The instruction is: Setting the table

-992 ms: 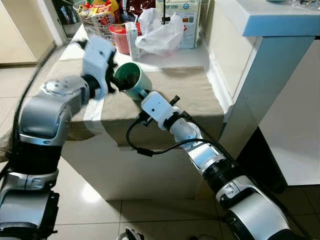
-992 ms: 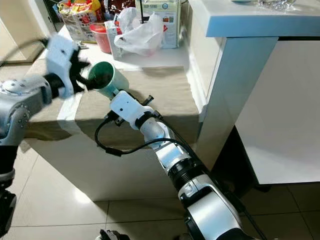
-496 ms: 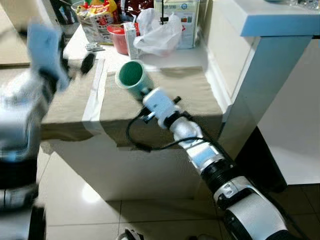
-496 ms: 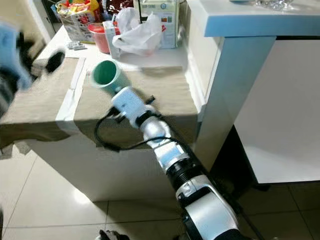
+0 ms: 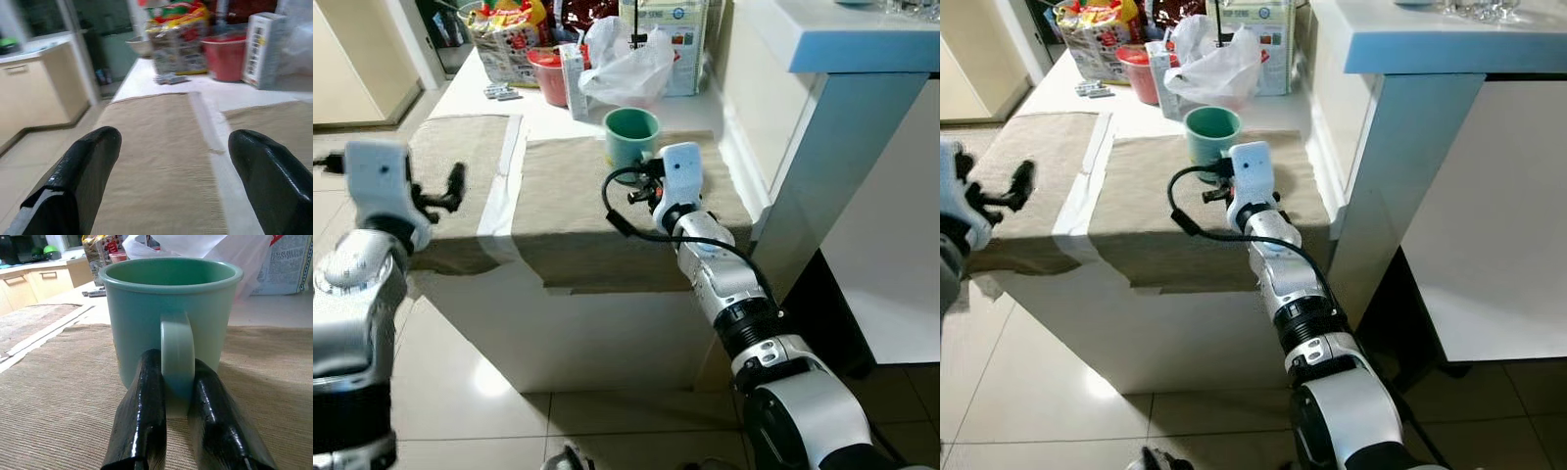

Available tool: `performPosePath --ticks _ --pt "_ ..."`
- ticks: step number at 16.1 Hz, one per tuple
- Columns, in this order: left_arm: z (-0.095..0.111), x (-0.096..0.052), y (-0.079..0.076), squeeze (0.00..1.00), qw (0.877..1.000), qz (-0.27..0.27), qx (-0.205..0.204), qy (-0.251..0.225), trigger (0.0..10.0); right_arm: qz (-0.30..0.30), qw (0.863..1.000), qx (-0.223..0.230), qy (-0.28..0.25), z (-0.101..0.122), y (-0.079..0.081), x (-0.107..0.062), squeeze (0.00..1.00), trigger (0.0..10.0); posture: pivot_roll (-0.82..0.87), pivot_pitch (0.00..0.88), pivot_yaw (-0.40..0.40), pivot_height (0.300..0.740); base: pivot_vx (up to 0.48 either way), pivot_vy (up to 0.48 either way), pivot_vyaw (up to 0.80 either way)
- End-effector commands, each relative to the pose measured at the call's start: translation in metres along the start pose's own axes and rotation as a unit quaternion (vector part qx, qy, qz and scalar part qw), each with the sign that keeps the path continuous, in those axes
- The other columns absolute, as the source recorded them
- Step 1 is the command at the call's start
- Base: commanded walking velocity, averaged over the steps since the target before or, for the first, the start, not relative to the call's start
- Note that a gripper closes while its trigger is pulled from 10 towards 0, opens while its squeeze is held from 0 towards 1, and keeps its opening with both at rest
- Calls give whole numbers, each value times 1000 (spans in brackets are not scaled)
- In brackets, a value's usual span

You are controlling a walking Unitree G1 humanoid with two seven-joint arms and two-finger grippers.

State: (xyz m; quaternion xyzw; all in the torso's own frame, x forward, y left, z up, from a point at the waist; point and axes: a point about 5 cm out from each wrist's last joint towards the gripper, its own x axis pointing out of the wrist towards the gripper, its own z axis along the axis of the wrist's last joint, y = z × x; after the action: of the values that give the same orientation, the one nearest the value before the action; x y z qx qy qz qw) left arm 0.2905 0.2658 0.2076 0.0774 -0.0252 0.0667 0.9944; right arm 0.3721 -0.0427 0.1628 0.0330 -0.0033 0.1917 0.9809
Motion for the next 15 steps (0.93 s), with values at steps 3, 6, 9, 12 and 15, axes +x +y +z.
performPosePath --ticks 3,6,9,12,15 --pt "-30 -13 6 0 996 87 16 -3 10000 -14 1000 21 14 -12 -5 -7 0 10000 -12 28 30 740 0 0 0" --pt "-53 -25 -11 0 997 77 10 16 10000 -43 999 15 -1 -20 -16 -16 0 10000 -13 23 19 740 0 0 0" --pt "-59 -29 -29 0 996 48 -70 16 10000 -58 998 -11 -28 -25 -34 -27 0 10000 -11 9 12 740 0 0 0" --pt "-38 -15 -38 0 997 13 -74 -7 10000 -86 995 -30 -30 -25 -39 -31 0 10000 -10 0 13 740 0 0 0" --pt "-33 -13 -43 0 996 -17 -86 -3 10000 -80 996 -33 -36 -27 -33 -38 0 10000 -23 0 18 740 0 0 0"
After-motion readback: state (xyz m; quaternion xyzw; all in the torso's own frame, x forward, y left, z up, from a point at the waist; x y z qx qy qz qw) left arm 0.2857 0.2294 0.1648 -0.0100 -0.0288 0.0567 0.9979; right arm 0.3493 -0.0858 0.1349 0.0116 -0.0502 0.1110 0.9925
